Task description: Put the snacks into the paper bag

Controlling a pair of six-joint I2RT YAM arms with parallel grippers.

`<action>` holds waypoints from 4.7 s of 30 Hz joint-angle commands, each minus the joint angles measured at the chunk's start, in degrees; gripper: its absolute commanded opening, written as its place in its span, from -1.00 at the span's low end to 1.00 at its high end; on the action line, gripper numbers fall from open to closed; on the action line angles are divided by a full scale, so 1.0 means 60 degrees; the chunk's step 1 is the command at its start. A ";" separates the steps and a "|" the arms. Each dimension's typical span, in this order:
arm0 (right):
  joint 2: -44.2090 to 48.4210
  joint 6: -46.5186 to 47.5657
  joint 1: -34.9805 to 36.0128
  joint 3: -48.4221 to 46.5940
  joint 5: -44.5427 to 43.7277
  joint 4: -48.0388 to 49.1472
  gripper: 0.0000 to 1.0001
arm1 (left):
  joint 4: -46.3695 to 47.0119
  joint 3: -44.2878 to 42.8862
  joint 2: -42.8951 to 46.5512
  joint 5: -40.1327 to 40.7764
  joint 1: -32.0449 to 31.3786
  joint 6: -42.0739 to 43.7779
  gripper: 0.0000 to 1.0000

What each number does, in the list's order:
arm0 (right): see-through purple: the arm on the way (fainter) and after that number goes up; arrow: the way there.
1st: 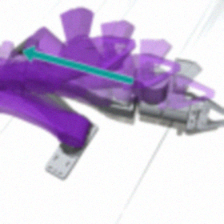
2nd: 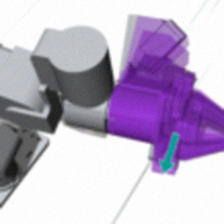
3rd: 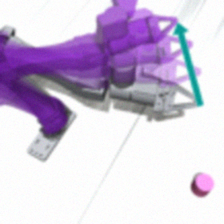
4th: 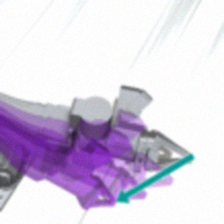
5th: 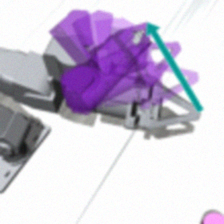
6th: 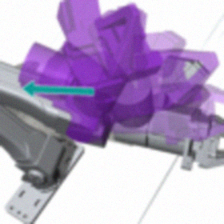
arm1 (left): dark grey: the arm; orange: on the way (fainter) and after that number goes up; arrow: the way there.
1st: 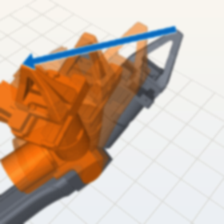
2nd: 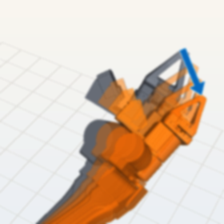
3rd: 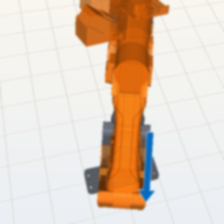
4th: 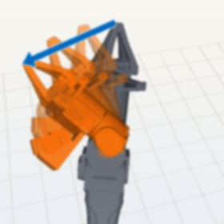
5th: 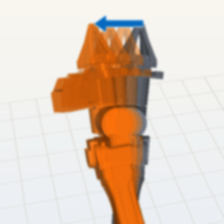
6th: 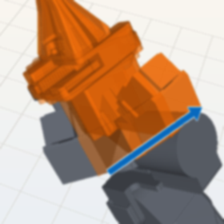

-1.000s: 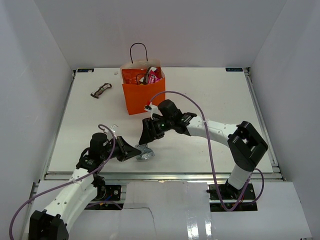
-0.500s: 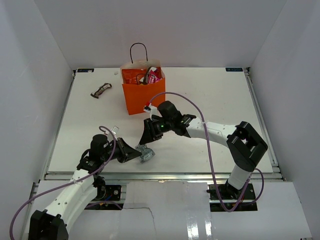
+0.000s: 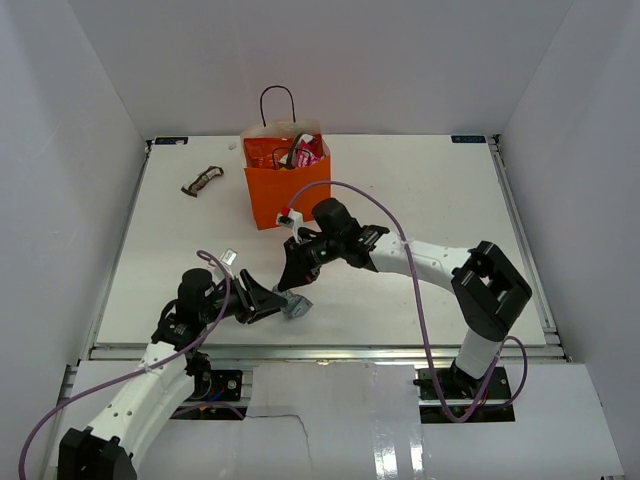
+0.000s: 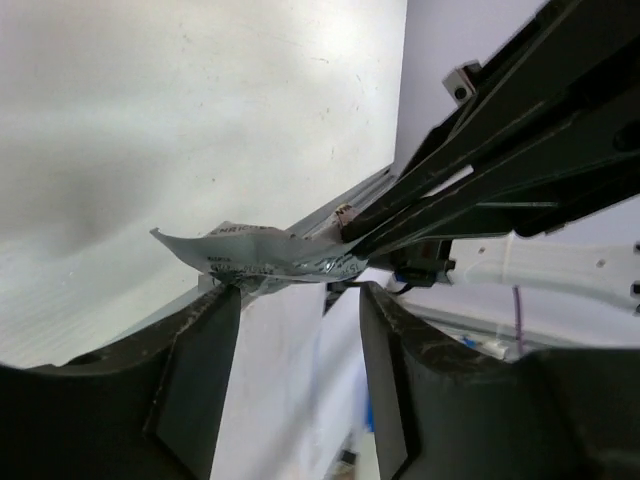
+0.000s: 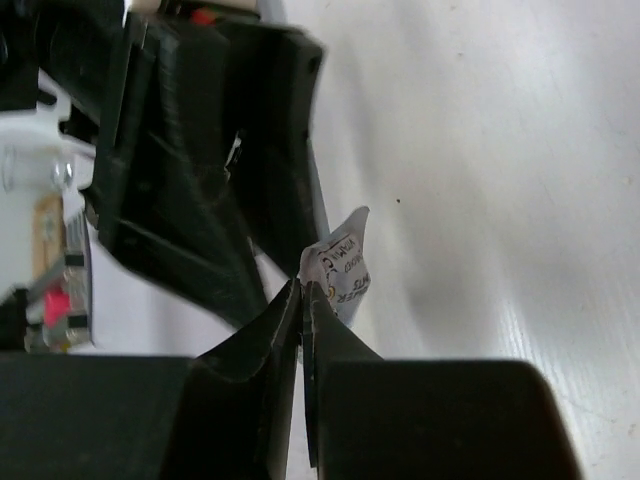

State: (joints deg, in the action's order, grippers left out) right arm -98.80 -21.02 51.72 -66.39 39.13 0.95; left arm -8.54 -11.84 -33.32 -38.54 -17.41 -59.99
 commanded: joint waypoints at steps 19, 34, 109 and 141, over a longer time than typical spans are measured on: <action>-0.0085 0.8282 -0.2131 -0.9410 0.0541 -0.5468 -0.85 | -0.3029 -0.5864 0.1466 0.2964 0.0016 0.4094 0.76; -0.1842 0.4998 -0.2380 -0.9707 -0.4195 0.0308 -0.85 | -0.3762 -0.5058 0.2624 0.3860 0.0016 0.3391 0.77; 0.0809 1.0695 -0.6965 -0.1605 0.3380 -0.6120 0.78 | 0.2477 -1.4317 -1.6697 0.5926 0.4206 1.1799 0.55; 0.2961 1.1324 -0.6483 -0.1138 0.4508 -0.7321 0.75 | 0.1482 -0.7054 -0.8323 0.5282 0.4176 0.7318 -0.97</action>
State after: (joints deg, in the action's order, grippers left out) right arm -83.24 44.21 11.38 -74.08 63.77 -40.29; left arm 2.24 -60.07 -94.04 -6.04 8.01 -10.79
